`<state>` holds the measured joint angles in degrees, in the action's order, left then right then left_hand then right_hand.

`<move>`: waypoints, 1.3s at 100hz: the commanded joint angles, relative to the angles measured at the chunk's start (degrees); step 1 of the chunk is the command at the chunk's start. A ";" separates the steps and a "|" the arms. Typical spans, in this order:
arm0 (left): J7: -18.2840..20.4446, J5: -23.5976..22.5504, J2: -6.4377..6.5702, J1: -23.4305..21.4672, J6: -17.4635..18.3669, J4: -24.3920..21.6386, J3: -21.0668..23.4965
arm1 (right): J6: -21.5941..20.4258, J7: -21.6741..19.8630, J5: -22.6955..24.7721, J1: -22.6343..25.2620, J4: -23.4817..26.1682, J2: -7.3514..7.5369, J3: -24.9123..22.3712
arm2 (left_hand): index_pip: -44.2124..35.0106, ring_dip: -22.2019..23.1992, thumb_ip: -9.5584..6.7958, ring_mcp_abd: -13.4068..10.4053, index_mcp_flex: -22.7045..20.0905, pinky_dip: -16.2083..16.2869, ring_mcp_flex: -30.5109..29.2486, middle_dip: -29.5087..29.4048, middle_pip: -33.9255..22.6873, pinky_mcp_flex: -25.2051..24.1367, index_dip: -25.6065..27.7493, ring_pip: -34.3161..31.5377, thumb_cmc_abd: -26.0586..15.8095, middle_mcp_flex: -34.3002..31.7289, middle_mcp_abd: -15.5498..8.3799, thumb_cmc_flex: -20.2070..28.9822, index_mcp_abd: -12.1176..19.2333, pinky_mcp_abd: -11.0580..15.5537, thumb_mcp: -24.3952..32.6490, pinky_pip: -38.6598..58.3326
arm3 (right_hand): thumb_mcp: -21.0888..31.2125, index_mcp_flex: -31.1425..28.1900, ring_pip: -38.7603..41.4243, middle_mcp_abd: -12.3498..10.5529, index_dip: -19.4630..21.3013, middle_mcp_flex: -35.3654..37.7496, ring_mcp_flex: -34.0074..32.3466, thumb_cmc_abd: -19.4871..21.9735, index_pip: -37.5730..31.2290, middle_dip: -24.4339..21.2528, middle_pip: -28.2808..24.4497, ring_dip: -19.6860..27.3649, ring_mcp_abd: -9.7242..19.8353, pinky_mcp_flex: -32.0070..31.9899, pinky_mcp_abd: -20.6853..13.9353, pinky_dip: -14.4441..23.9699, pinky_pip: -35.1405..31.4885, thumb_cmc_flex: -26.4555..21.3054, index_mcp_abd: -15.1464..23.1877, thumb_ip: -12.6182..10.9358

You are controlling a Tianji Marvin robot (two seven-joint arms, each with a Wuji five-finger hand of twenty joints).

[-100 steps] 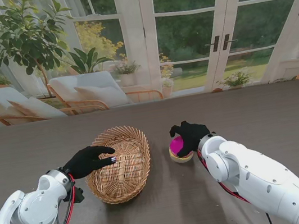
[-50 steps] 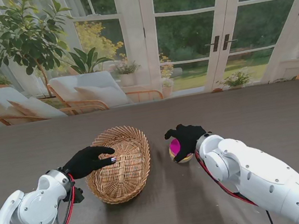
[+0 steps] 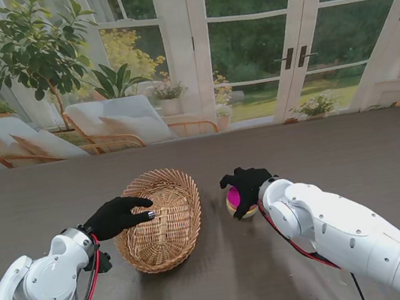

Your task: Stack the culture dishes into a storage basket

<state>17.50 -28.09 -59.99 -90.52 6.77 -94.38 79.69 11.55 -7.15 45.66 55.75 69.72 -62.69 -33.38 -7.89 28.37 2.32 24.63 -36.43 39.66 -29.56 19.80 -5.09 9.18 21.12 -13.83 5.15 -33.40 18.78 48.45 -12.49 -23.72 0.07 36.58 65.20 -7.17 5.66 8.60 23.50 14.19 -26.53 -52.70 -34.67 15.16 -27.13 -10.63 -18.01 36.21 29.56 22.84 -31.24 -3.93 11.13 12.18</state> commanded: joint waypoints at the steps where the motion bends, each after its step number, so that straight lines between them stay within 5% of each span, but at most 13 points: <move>1: 1.10 -0.05 0.00 -0.25 -0.23 -0.23 0.14 | -0.32 -0.13 -0.45 -0.23 -1.00 -0.76 0.72 | -0.32 -0.22 -1.73 1.06 -0.50 0.76 0.58 -0.72 0.36 -0.56 0.22 0.76 -2.12 -0.24 0.41 1.68 -0.29 -0.68 -0.89 1.54 | 2.63 1.99 0.26 0.63 0.93 -1.57 1.26 -3.23 -1.13 -0.30 -0.85 0.26 -1.66 -24.98 4.11 -1.68 -0.02 2.80 -0.42 1.73; 87: 1.68 -0.09 0.10 0.20 -0.72 0.11 -0.41 | 0.54 1.24 -2.80 -1.47 -4.47 -1.88 4.53 | -0.31 -0.24 -1.73 1.07 -0.55 0.67 0.69 -0.73 0.38 -0.57 0.21 0.79 -2.09 -0.16 0.48 1.71 -0.41 -0.74 -0.90 1.67 | 3.49 2.75 1.84 1.30 2.72 -2.89 -1.29 -5.73 1.50 0.36 -2.82 -0.89 -2.65 -20.88 6.91 -1.84 -5.17 1.27 -1.22 1.82; 130: 1.92 -0.11 0.15 0.46 -0.72 0.37 -0.68 | 0.28 6.31 -3.59 -1.80 -8.62 -3.48 5.93 | -0.29 -0.23 -1.73 1.00 -0.46 0.65 0.64 -0.72 0.38 -0.56 0.21 0.76 -2.08 -0.14 0.49 1.69 -0.24 -0.63 -0.91 1.73 | 4.29 2.18 7.83 -0.65 7.03 -1.75 -7.24 -8.26 -5.49 5.02 -10.65 -5.51 -1.32 -13.93 5.52 -0.45 -13.67 -2.91 1.02 1.15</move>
<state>18.20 -28.22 -59.86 -90.02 6.19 -94.03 79.05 12.08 -0.80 42.00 53.79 61.81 -65.67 -27.78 -7.89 28.37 2.32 24.63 -36.43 39.66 -29.56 19.81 -5.09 9.18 21.12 -13.83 5.15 -33.40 18.81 48.45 -12.79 -23.72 0.07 36.59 65.20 -7.17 12.19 8.60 29.50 12.90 -31.69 -57.16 -38.22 18.44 -36.10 -14.95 -19.31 36.21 32.40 22.73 -42.37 -5.83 10.93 12.21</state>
